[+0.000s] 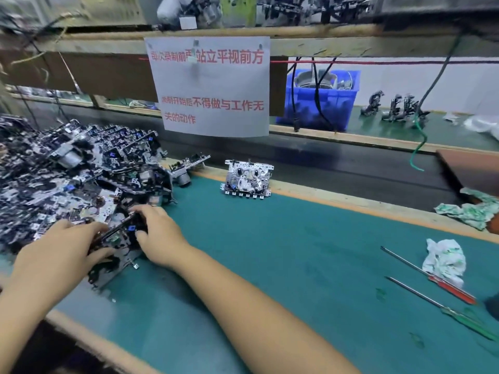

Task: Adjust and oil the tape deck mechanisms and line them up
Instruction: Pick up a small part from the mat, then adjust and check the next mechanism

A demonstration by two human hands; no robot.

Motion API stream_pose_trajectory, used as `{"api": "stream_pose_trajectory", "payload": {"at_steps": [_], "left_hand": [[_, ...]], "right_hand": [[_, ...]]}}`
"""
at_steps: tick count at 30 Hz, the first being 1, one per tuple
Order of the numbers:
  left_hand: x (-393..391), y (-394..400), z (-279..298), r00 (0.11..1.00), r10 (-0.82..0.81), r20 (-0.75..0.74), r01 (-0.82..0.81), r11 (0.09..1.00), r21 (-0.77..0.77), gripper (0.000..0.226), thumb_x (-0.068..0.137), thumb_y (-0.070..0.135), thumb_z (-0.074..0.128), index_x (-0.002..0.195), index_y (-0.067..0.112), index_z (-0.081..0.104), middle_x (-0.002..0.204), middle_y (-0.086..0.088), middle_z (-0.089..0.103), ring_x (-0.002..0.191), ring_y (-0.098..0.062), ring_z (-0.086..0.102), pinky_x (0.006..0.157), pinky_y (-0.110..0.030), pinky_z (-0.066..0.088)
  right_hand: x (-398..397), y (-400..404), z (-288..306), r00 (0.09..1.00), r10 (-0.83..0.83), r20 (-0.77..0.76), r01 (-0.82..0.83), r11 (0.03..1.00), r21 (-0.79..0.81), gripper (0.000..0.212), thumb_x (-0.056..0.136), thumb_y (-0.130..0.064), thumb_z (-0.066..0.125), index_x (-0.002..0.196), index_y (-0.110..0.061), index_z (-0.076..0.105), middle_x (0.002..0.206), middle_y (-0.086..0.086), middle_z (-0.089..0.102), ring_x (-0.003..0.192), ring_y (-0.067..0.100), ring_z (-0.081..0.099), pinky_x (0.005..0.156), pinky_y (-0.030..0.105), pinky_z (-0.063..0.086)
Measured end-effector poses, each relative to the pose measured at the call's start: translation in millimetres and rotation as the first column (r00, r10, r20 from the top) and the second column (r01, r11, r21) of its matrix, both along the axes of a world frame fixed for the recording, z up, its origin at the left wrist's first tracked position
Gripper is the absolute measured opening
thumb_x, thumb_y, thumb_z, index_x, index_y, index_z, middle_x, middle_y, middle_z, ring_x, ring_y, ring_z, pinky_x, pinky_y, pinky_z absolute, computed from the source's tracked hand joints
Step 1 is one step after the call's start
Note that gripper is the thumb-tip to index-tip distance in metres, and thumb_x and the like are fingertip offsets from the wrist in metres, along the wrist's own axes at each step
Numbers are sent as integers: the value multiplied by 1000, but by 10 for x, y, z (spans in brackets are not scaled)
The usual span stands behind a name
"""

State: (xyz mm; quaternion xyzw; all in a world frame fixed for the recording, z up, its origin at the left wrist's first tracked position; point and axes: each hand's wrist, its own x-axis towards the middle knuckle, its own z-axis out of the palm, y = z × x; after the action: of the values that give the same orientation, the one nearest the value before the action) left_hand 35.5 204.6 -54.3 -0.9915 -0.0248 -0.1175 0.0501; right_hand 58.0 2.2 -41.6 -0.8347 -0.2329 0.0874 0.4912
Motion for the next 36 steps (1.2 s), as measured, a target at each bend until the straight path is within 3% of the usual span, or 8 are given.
{"api": "stream_pose_trajectory", "payload": {"at_steps": [5, 11, 14, 19, 23, 27, 32, 36], "left_hand": [[-186, -426, 205, 983, -168, 68, 174, 980, -94, 48, 53, 42, 87, 92, 23, 67, 69, 5, 60, 62, -21, 56, 55, -43, 52], [-320, -1640, 540, 810, -546, 213, 580, 800, -156, 42, 54, 47, 86, 88, 30, 67, 72, 21, 55, 65, -3, 47, 50, -14, 36], [-425, -2327, 478, 664, -691, 285, 739, 665, -109, 43, 50, 25, 93, 87, 19, 72, 76, 9, 63, 76, -9, 43, 52, -20, 42], [-559, -3339, 280, 334, -831, 444, 891, 433, 140, 6, 77, 7, 70, 80, 12, 73, 72, -1, 63, 67, -20, 57, 52, -29, 45], [-672, -3867, 24, 167, -836, 523, 903, 342, 258, 27, 92, 8, 52, 78, 15, 74, 70, 1, 64, 57, -18, 55, 48, -25, 39], [-707, -3956, -268, 14, -892, 451, 940, 166, 299, 15, 90, 18, 58, 89, 20, 73, 88, 2, 69, 76, -15, 62, 74, -28, 46], [-514, -3771, -345, 201, -958, 204, 974, 173, -145, 97, 65, 81, 56, 143, 29, 32, 148, 0, 35, 137, -14, 29, 114, -35, 19], [-415, -3664, -346, 336, -942, 4, 764, 270, -586, 127, 45, 83, 68, 143, 55, -8, 147, 35, 3, 136, 10, 12, 110, -9, 9]], "right_hand": [[-211, -419, 33, 990, -135, 42, 127, 980, 156, 39, 92, -4, 45, 128, -15, 56, 133, 10, 50, 115, 27, 52, 101, 35, 39], [-555, -1621, 144, 923, -380, -66, 370, 826, 426, 10, 87, -26, 66, 97, -25, 68, 90, -8, 68, 72, 4, 64, 72, 16, 50], [-866, -2262, 87, 864, -472, -176, 497, 742, 449, 24, 81, -37, 71, 102, -28, 64, 87, -9, 64, 86, 12, 67, 88, 28, 51], [-1448, -3032, 31, 683, -729, -42, 666, 598, 446, 17, 74, -29, 67, 77, -13, 72, 80, -1, 69, 80, 1, 64, 71, 6, 43], [-1711, -3421, -79, 524, -851, -30, 771, 458, 443, 29, 74, -29, 65, 67, -1, 62, 72, 4, 65, 72, 0, 60, 65, 6, 42], [-1865, -3565, -370, 459, -885, 80, 839, 462, 287, 26, 83, -6, 66, 58, -7, 58, 65, 4, 58, 61, 2, 56, 60, 6, 41], [-1889, -3671, -472, 445, -858, 257, 870, 482, 102, 28, 85, -14, 65, 58, -14, 58, 61, -4, 57, 61, 7, 55, 57, 10, 38], [-1869, -3687, -500, 478, -835, 272, 867, 498, 4, 24, 86, -17, 64, 62, -16, 60, 63, -4, 59, 62, 10, 55, 55, 13, 37]]}}
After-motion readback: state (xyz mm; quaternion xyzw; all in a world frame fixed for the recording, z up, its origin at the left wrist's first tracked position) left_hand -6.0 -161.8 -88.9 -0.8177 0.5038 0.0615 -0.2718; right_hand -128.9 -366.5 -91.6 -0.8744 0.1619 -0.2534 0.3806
